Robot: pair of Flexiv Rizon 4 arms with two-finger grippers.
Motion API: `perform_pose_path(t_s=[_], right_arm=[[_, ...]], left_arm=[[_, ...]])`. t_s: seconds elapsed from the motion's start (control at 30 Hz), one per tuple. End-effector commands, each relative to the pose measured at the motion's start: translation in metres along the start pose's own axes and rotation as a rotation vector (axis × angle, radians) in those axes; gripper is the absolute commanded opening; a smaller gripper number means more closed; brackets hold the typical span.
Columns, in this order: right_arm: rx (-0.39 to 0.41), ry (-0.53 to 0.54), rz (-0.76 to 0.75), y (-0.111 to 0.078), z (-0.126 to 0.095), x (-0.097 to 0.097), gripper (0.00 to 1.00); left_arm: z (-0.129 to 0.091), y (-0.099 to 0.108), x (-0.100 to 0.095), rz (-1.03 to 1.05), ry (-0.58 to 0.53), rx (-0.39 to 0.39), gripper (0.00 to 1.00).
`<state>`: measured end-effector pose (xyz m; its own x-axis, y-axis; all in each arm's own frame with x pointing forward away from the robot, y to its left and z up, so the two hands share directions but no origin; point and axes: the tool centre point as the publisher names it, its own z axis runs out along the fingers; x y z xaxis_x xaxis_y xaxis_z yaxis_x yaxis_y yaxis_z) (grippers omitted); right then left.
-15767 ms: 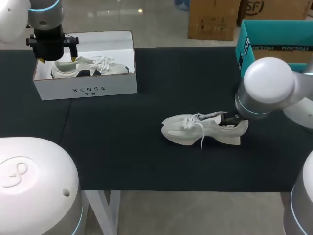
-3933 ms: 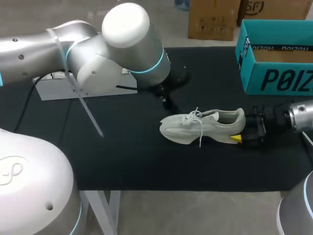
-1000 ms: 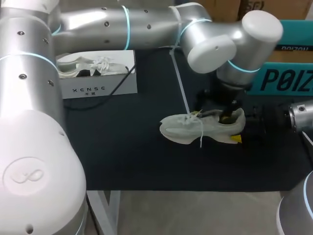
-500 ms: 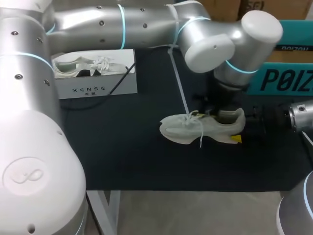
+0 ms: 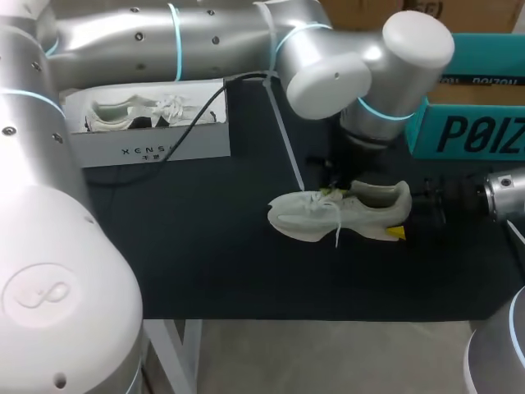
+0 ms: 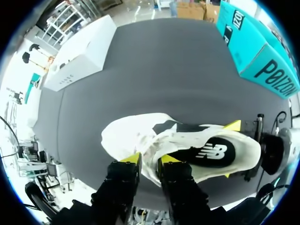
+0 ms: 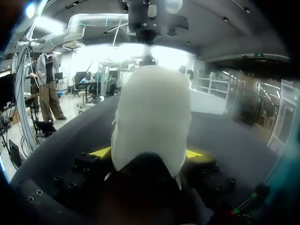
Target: Take the shoe out of the shoebox, open the shoe tongue, remove and reinsert the insole, then place the shoe into the shoebox
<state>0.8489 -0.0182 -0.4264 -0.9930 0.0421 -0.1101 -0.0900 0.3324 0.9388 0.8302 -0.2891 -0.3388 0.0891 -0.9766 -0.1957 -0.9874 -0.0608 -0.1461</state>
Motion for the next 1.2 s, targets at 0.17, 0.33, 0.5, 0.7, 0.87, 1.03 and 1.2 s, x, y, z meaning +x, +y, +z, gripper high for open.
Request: perform_pose_path(t_s=[0.17, 0.33, 0.5, 0.7, 0.87, 1.03, 1.2], right_arm=[[0.002, -0.001, 0.0, -0.004, 0.003, -0.002, 0.0], [0.002, -0.001, 0.0, -0.004, 0.003, -0.002, 0.0], [0.002, -0.001, 0.0, -0.004, 0.003, -0.002, 0.0], [0.002, -0.001, 0.0, -0.004, 0.003, -0.002, 0.0], [0.002, -0.001, 0.0, -0.004, 0.003, -0.002, 0.0], [0.002, -0.001, 0.0, -0.004, 0.003, -0.002, 0.0], [0.002, -0.001, 0.0, -0.004, 0.003, -0.002, 0.0]], left_arm=[[-0.002, 0.001, -0.019, -0.03, 0.032, 0.002, 0.27], [-0.002, 0.0, -0.028, -0.051, 0.048, -0.003, 0.0], [-0.004, -0.003, -0.038, -0.076, 0.065, 0.003, 0.0], [-0.008, -0.005, -0.055, -0.112, 0.086, 0.015, 0.0], [-0.005, -0.006, -0.074, -0.163, 0.104, 0.011, 0.0], [0.005, -0.007, -0.084, -0.192, 0.109, -0.009, 0.0], [0.011, -0.008, -0.082, -0.188, 0.113, -0.026, 0.0]])
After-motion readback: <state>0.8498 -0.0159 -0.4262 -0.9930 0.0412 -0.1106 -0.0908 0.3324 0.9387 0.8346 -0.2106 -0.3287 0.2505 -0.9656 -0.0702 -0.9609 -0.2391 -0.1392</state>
